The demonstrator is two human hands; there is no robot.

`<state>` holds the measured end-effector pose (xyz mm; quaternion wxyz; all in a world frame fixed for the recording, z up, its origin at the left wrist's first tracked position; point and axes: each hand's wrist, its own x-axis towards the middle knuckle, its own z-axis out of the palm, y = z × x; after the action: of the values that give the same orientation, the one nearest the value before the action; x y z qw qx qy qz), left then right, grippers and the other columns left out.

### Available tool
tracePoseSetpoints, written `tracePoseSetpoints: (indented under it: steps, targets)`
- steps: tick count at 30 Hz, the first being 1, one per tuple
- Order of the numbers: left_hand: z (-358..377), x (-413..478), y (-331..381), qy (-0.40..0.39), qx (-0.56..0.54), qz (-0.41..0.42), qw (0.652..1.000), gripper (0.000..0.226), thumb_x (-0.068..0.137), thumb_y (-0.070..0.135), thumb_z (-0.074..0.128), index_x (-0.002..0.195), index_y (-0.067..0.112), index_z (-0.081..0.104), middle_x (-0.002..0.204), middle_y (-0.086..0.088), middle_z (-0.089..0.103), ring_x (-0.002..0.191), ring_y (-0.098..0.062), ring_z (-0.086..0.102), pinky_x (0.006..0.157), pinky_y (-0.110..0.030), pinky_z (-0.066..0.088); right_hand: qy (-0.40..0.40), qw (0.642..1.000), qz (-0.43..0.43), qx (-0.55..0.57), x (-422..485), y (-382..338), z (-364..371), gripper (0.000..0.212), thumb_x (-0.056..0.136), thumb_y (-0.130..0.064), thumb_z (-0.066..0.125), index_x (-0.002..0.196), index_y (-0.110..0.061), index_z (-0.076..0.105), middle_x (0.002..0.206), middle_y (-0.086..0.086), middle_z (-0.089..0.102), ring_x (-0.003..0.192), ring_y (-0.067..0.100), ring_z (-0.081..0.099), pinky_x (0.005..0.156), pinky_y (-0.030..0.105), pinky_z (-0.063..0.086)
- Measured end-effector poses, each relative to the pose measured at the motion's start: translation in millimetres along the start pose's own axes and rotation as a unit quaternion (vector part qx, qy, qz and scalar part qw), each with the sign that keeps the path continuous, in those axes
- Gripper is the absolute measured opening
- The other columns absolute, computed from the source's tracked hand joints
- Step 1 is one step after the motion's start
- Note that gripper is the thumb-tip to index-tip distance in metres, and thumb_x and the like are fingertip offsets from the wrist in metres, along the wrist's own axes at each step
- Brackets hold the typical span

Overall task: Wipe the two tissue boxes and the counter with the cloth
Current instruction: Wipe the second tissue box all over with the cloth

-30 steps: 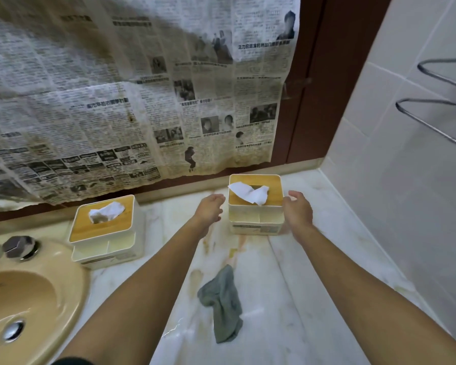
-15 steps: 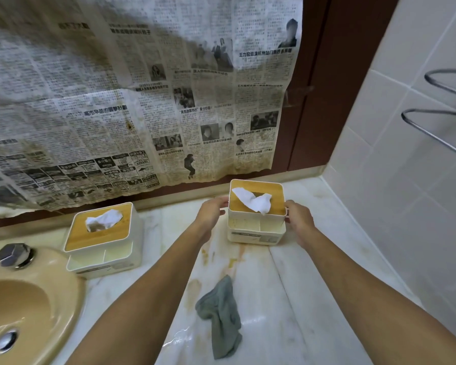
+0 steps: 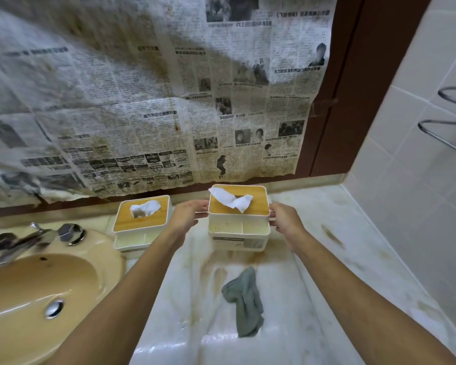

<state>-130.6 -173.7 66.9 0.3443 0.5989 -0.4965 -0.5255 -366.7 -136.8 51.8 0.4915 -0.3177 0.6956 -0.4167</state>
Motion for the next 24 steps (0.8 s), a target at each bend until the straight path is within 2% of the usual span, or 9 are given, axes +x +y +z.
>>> tracePoseSetpoints:
  steps: [3, 11, 14, 18, 20, 22, 24]
  targets:
    - [-30, -23, -18, 0.019, 0.003, -0.006, 1.0, 0.029, 0.096, 0.022, 0.048, 0.106, 0.018, 0.074, 0.104, -0.004, 0.074, 0.099, -0.018, 0.067, 0.088, -0.03, 0.046, -0.024, 1.0, -0.004, -0.018, -23, 9, 26, 0.029, 0.087, -0.029, 0.045, 0.088, -0.011, 0.068, 0.088, 0.006, 0.069, 0.073, 0.021, 0.064, 0.064, 0.031, 0.042]
    - [-98, -89, -78, 0.035, 0.013, -0.026, 0.999, 0.026, 0.09, 0.012, 0.055, 0.101, 0.018, 0.077, 0.099, -0.001, 0.076, 0.102, -0.021, 0.068, 0.083, -0.03, 0.046, -0.099, 0.993, 0.004, -0.061, -88, 43, 80, 0.033, 0.092, -0.024, 0.042, 0.099, -0.01, 0.07, 0.094, 0.003, 0.071, 0.087, 0.022, 0.068, 0.066, 0.03, 0.044]
    - [-111, -106, -95, 0.036, 0.014, -0.042, 0.998, 0.025, 0.089, 0.01, 0.055, 0.1, 0.017, 0.077, 0.098, 0.0, 0.077, 0.102, -0.02, 0.068, 0.085, -0.032, 0.044, -0.11, 0.992, 0.017, -0.067, -103, 59, 92, 0.035, 0.088, -0.026, 0.042, 0.1, -0.005, 0.068, 0.098, 0.01, 0.072, 0.091, 0.027, 0.07, 0.064, 0.03, 0.048]
    - [-122, -120, -110, 0.036, 0.018, -0.052, 0.998, 0.023, 0.091, 0.012, 0.055, 0.098, 0.017, 0.076, 0.101, -0.005, 0.076, 0.102, -0.021, 0.067, 0.087, -0.033, 0.043, -0.121, 0.991, 0.002, -0.061, -116, 73, 98, 0.035, 0.087, -0.024, 0.043, 0.099, -0.002, 0.067, 0.091, 0.01, 0.074, 0.08, 0.023, 0.069, 0.067, 0.029, 0.048]
    - [-126, -124, -115, 0.032, 0.018, -0.058, 0.998, 0.023, 0.091, 0.013, 0.054, 0.101, 0.017, 0.074, 0.104, -0.004, 0.075, 0.105, -0.022, 0.067, 0.086, -0.033, 0.042, -0.133, 0.99, -0.007, -0.054, -122, 74, 101, 0.033, 0.09, -0.02, 0.042, 0.1, -0.005, 0.07, 0.084, 0.002, 0.072, 0.08, 0.021, 0.068, 0.065, 0.026, 0.046]
    - [-128, -127, -119, 0.026, 0.018, -0.062, 0.998, 0.025, 0.092, 0.011, 0.052, 0.103, 0.019, 0.072, 0.103, 0.001, 0.075, 0.105, -0.022, 0.066, 0.085, -0.033, 0.042, -0.142, 0.988, -0.012, -0.056, -125, 74, 102, 0.033, 0.091, -0.016, 0.041, 0.101, -0.015, 0.072, 0.085, -0.004, 0.073, 0.085, 0.019, 0.07, 0.064, 0.023, 0.045]
    - [-129, -130, -121, 0.023, 0.015, -0.063, 0.998, 0.025, 0.092, 0.011, 0.051, 0.104, 0.022, 0.071, 0.102, 0.006, 0.074, 0.103, -0.02, 0.064, 0.085, -0.034, 0.042, -0.15, 0.987, -0.012, -0.055, -125, 76, 104, 0.034, 0.093, -0.012, 0.04, 0.106, -0.018, 0.071, 0.086, -0.005, 0.074, 0.086, 0.018, 0.07, 0.066, 0.023, 0.046]
